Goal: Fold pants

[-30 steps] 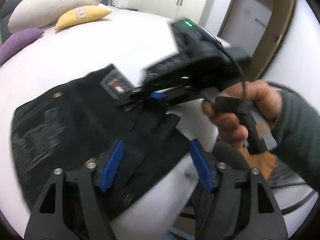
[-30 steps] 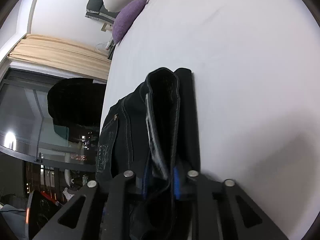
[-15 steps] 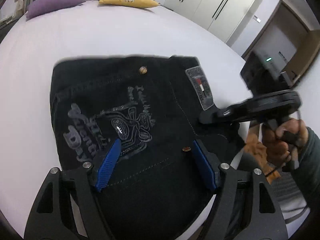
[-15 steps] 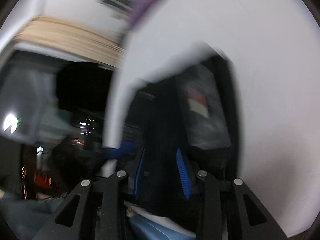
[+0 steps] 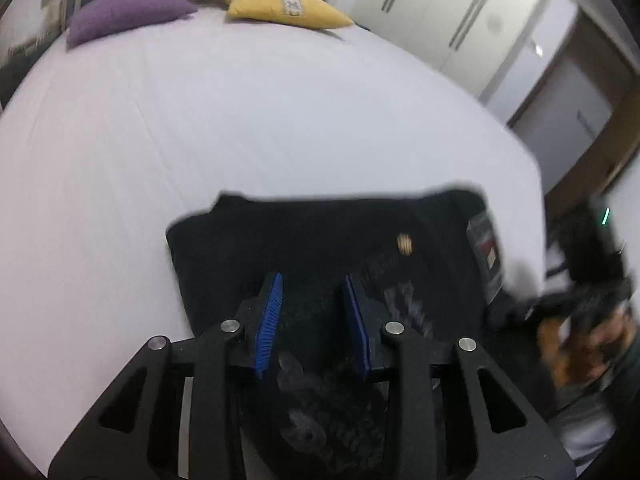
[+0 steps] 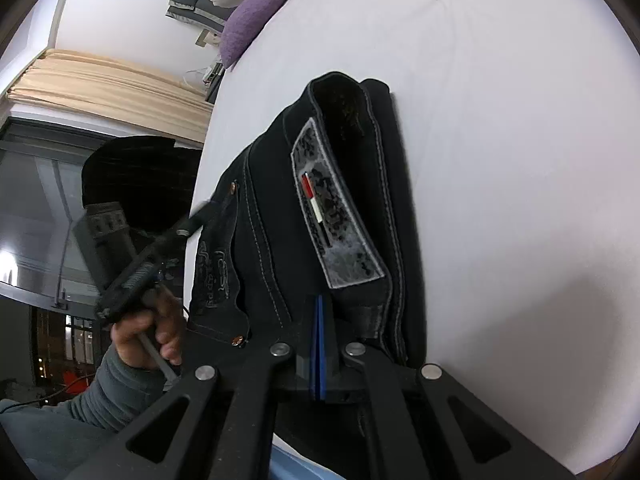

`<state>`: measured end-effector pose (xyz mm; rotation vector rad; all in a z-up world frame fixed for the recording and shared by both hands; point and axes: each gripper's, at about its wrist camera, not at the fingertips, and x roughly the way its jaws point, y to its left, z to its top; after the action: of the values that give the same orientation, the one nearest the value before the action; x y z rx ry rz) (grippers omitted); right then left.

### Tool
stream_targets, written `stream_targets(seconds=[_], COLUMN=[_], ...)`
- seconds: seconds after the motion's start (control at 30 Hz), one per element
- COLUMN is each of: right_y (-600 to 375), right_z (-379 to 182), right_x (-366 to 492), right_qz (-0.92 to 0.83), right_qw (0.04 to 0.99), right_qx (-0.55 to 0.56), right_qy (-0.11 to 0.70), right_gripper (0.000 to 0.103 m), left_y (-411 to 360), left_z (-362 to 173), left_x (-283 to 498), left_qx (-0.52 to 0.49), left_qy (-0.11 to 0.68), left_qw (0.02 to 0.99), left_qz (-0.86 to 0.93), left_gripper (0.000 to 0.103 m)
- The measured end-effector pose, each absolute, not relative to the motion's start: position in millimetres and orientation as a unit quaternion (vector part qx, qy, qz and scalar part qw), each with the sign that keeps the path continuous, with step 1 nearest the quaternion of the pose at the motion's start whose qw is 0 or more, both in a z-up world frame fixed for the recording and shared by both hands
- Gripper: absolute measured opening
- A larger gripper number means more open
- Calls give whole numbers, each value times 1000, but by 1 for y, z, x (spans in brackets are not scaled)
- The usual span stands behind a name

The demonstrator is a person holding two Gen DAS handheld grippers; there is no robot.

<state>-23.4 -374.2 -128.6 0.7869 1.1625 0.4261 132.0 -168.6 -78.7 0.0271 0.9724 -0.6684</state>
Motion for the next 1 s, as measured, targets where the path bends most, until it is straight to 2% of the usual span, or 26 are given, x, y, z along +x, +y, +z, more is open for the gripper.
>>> stream_targets(seconds=[0.17,0.23,0.3,0.6,0.67,0.7,0.73,0.77,0.8,0.83,0.9,1.0], right_y=[-375,-373,-366,-361,-363,-367,-372,-377,-387,-392,-411,-425], right_z=[-128,-124,-116,-118,-109,-100,-90,-84,-73,-70,-72,-92], right_x=[-24,-24,-28,-42,-42,-44,-48,-51,-56,-57,-49,-29], right_qz=[187,178,162,164,164,169,176,180,183,184,173,171], right_qw=[755,761,766,786,781,782,788,795,805,809,806,787], right_qx=[346,337,329,324,329,336,343,348,359,365,383,401], right_qy=[524,525,529,500,505,498,480,464,434,423,417,437], right_gripper=[0,0,0,0,0,11,33,46,64,71,71,71], left_y=[-169,-174,-169,-190,-183,-177,-161,-151,-139,-128,-112,-105], left_z=[-77,-80,-80,-104,-92,-83,-71,-61,-52,-45,-37,-52], left_x=[70,34,16,19,20,19,13,14,12,14,28,65], left_qx=[73,129,136,130,119,111,96,76,59,42,4,-45], left_qy=[423,395,379,379,389,395,398,395,386,375,369,438], left_qw=[843,849,856,854,849,847,848,852,860,870,878,844], left_qz=[-323,-327,-323,-333,-336,-337,-337,-335,-329,-318,-303,-307], left_gripper=[29,29,29,29,31,31,38,49,82,103,103,102])
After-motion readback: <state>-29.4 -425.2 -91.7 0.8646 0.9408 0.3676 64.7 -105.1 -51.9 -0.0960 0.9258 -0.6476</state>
